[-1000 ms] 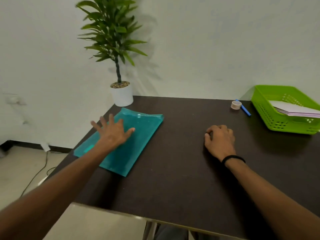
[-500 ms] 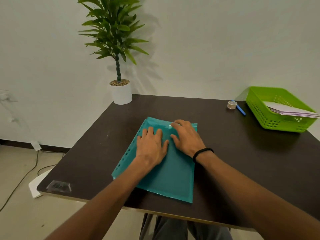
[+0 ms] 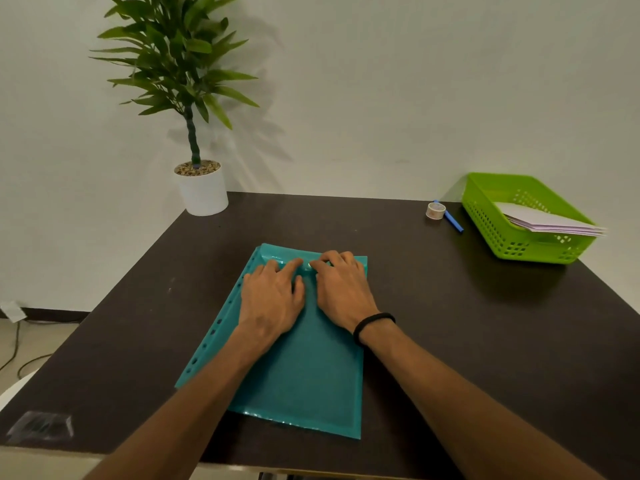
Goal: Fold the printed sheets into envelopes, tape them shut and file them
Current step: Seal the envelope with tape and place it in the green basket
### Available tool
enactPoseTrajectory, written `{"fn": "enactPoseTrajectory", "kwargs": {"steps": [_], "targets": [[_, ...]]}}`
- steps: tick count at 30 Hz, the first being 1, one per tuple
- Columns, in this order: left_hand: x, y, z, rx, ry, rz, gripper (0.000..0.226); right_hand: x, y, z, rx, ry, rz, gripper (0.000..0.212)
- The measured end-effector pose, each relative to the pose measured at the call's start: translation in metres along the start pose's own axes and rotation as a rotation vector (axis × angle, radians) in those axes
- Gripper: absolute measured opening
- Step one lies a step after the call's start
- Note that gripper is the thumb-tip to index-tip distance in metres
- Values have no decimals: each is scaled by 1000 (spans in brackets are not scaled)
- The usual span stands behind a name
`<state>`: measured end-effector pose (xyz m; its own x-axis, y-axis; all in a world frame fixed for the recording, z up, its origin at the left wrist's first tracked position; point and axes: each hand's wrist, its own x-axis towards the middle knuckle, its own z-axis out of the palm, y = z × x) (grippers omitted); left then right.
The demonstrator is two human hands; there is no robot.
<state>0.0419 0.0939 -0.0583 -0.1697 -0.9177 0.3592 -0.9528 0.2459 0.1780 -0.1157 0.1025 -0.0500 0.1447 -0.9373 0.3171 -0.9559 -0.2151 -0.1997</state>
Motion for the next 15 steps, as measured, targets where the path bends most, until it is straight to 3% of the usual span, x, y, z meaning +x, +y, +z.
{"fn": "enactPoseTrajectory", "kwargs": {"steps": [10,15], "targets": [[0,0,-1,18,2,-1,46,2,-9,-7,-114,-108,-12,41],[-10,4,-22,14,-166,-57,53,-48,-27,-20,-22,-179,48,62]]}}
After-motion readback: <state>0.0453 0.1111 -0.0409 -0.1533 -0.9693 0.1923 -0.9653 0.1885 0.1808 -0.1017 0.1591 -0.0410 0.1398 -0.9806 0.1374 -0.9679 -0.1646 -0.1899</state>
